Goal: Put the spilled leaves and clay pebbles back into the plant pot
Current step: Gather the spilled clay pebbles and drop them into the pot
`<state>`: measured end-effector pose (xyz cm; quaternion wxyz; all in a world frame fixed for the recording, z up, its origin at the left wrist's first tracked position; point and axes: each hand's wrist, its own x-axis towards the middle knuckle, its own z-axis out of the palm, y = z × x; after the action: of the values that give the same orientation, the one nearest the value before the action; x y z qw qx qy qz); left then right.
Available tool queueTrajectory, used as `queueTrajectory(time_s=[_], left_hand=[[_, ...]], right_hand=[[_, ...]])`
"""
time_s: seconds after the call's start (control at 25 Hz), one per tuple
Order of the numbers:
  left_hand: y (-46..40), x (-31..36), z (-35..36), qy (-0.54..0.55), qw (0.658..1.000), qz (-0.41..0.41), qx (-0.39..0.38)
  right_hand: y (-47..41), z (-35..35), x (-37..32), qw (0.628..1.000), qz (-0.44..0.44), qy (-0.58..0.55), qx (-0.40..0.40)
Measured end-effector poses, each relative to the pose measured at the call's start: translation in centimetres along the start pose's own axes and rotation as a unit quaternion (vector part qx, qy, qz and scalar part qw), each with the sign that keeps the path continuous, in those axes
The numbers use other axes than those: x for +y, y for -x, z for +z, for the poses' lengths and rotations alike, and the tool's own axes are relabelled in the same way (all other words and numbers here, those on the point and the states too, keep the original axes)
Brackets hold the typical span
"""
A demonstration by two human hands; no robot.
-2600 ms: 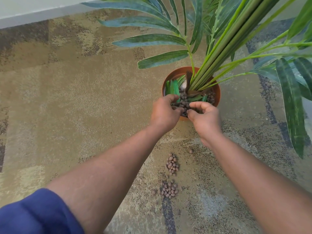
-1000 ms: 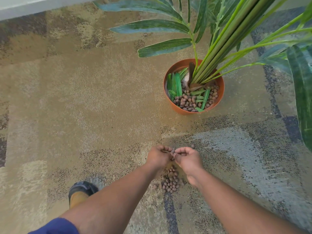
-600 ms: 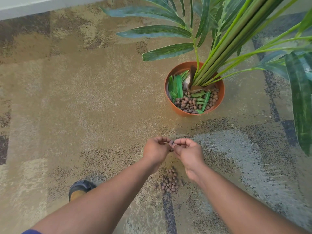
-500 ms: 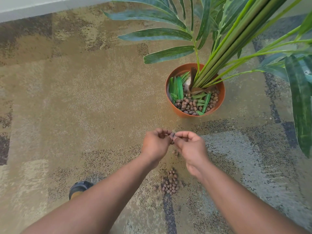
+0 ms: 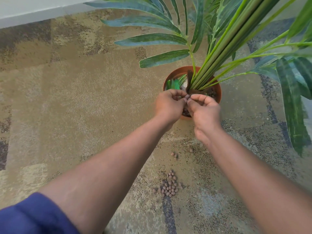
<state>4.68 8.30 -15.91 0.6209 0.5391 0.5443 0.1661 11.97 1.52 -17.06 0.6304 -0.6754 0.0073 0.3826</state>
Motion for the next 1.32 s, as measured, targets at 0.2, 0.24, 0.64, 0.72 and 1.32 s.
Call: queueTrajectory(time_s=[0.2,0.24,0.64,0.72,1.32], left_hand=[[-0.9,-0.7,0.2,-0.060,0.998,-0.007,0.007],[-0.8,-1.0,0.1,-0.062,0.998,0.002,0.013],[4.9,-13.6,-2.9,-0.298,0.953,-0.036,-0.040],[5.7,-15.6,-3.1,-0.316,0.939,-0.076,-0.113],[7.3,-18.5,-0.7,-0.392,0.898,-0.044,-0.197]], right_hand=[[-1.1,-0.8,0.8,0.996,0.015,0.083,0.003],[-1.0,-1.0,1.0,0.995,0.012,0.095,-0.002],[2.0,-8.8,9.2,0.863,-0.008,0.499,-0.076],[2.1,-9.4,11.1,0.843,0.077,0.522,-0.109],[3.6,-8.7,15.9,0.712,0.008,0.656,-0.250]])
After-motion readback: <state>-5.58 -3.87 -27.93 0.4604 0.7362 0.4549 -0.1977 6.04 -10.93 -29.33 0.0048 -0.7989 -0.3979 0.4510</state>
